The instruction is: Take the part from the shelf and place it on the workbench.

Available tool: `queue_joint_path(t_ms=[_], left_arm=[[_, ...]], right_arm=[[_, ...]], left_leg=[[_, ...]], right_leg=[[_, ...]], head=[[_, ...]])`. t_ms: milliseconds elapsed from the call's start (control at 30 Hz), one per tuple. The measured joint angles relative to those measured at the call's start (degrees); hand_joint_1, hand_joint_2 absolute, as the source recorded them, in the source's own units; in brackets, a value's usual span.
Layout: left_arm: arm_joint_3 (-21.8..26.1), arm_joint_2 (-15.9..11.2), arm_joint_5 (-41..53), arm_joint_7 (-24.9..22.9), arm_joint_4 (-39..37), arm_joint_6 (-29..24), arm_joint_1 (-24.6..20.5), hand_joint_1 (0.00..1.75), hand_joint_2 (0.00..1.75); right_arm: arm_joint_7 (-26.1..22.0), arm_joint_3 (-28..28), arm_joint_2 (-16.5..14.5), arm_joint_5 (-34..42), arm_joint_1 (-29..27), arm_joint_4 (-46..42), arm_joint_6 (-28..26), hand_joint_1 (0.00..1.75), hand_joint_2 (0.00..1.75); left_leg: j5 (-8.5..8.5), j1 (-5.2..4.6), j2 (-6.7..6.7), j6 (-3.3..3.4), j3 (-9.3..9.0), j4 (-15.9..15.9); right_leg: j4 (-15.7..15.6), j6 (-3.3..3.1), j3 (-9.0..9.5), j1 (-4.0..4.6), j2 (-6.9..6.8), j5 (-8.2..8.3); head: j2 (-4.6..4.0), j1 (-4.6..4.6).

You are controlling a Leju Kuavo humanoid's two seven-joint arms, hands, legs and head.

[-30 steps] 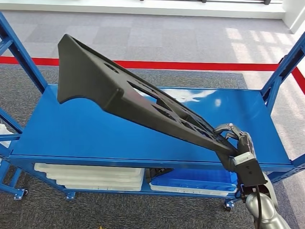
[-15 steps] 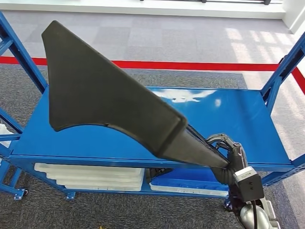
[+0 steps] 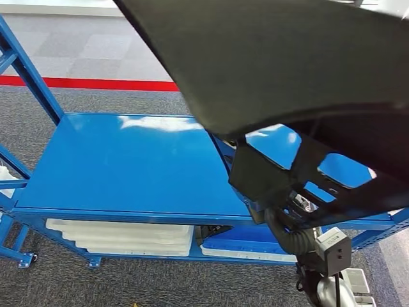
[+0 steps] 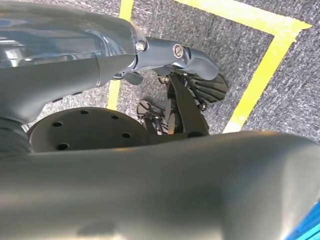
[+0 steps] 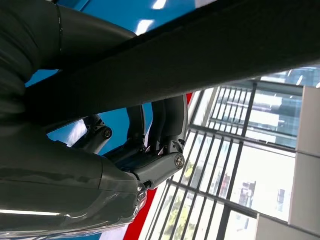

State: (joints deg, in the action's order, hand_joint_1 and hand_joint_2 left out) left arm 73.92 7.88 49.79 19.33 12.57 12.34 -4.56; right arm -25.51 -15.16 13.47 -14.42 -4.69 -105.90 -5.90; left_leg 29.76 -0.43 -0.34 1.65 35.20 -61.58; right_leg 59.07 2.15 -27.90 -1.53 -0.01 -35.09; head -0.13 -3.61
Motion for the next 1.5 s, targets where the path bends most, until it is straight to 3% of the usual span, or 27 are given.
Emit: queue_joint_path(t_ms=[367,1000,1200,1300,1367,1433,1467,1500], left_arm=[[0.0,-0.4,-0.1,2.4,0.0,0.5,0.0,0.0,1.75],[0.1,-0.9,0.0,3.0,0.0,0.4,0.0,0.0,1.75],[0.1,-1.2,0.3,3.0,0.0,0.3,0.0,0.0,1.75],[0.1,-1.3,0.3,3.1,0.0,0.3,0.0,0.0,1.75],[0.1,-1.3,0.3,3.1,0.0,0.3,-0.1,0.0,1.75],[0.1,-1.3,0.3,3.1,0.0,0.3,-0.1,0.0,1.75],[0.1,-1.3,0.3,3.1,0.0,0.3,0.0,0.0,1.75],[0.1,-1.3,0.3,3.1,0.0,0.3,0.0,0.0,1.75]], right_arm=[[-0.8,-0.8,-2.4,10.1,-0.2,0.2,7.0,1.75,1.75],[-1.2,-1.1,-3.2,12.0,-1.3,0.5,10.8,1.75,1.75],[-0.9,-1.2,-3.2,11.8,-1.3,1.1,11.7,1.75,1.75],[-0.9,-1.3,-3.2,11.7,-1.2,1.2,11.9,1.75,1.75],[-0.9,-1.3,-3.2,11.7,-1.2,1.3,11.9,1.75,1.75],[-0.8,-1.4,-3.2,11.6,-1.1,1.5,12.0,1.75,1.75],[-0.8,-1.4,-3.2,11.6,-1.1,1.6,12.0,1.75,1.75],[-0.6,-1.5,-3.2,11.6,-1.1,1.7,12.0,1.75,1.75]], left_leg=[[0.01,0.01,0.0,-0.02,0.0,0.0],[0.06,-0.25,0.0,0.04,0.0,0.0],[0.32,-0.72,-0.01,0.48,0.0,-0.1],[-0.13,-0.52,0.1,1.2,-0.27,0.6],[-0.58,-0.12,0.25,1.66,-0.48,1.2],[-0.66,-0.1,0.3,1.77,-0.41,1.3],[-0.66,-0.1,0.3,1.77,-0.38,1.3],[-0.67,-0.08,0.3,1.74,-0.37,1.3]], right_leg=[[0.0,0.0,0.0,0.0,0.0,-0.01],[0.0,0.03,-0.03,-0.19,0.0,0.02],[-0.2,0.43,-0.01,-0.63,0.0,-0.01],[-0.2,0.95,0.18,-0.73,0.01,-0.32],[2.8,0.95,-0.96,-0.61,0.02,-2.79],[9.8,0.92,-4.09,-0.51,0.03,-6.49],[13.0,0.98,-5.59,-0.51,0.03,-7.48],[14.7,1.05,-6.41,-0.52,0.02,-7.34]], head=[[0.0,0.0],[0.0,0.0],[0.0,0.0],[0.0,0.0],[0.0,0.0],[0.0,0.01],[0.0,0.01],[0.0,0.01]])
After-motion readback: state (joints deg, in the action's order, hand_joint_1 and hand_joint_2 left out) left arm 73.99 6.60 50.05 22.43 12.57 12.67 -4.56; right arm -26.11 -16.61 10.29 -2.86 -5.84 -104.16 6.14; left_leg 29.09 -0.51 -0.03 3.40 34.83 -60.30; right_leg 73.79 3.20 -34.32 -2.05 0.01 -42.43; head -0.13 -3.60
